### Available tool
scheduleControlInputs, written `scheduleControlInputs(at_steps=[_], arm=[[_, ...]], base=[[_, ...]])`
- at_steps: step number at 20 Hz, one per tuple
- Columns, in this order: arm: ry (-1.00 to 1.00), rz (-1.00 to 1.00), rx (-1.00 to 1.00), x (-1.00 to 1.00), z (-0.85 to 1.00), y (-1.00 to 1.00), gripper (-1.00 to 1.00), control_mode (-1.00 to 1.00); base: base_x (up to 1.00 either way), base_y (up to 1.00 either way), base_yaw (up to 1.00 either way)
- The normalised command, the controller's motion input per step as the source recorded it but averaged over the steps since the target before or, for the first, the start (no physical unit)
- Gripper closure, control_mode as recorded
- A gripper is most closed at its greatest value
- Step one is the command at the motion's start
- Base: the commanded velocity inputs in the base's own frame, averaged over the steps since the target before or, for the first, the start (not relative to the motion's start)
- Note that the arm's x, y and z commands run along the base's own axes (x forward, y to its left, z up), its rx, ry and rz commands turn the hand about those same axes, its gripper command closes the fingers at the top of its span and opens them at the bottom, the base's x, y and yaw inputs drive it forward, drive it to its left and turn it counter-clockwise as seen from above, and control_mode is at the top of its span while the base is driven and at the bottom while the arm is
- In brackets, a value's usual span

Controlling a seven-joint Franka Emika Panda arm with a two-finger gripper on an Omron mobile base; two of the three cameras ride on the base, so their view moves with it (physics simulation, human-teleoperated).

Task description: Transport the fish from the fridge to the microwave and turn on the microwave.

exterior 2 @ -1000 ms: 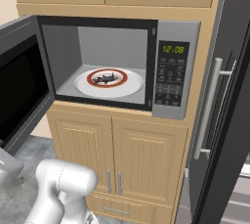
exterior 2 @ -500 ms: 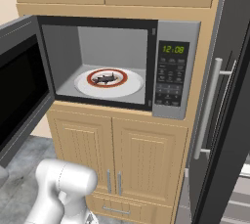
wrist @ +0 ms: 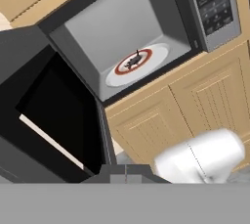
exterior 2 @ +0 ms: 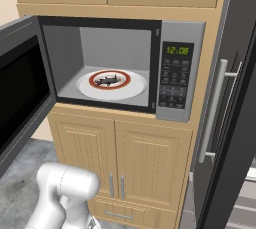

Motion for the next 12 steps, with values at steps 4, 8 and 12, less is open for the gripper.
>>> scheduleControlInputs(at_steps=[4, 8, 12], arm=[[-0.05, 0.00, 0.00, 0.00, -0.02, 0.26, 1.00, -1.00], [-0.07, 0.00, 0.00, 0.00, -0.07, 0.24, 1.00, -1.00], [-0.07, 0.00, 0.00, 0.00, -0.11, 0.20, 1.00, -1.00]], base=[[0.00, 0.00, 0.00], [0.00, 0.00, 0.00], [0.00, 0.00, 0.00]])
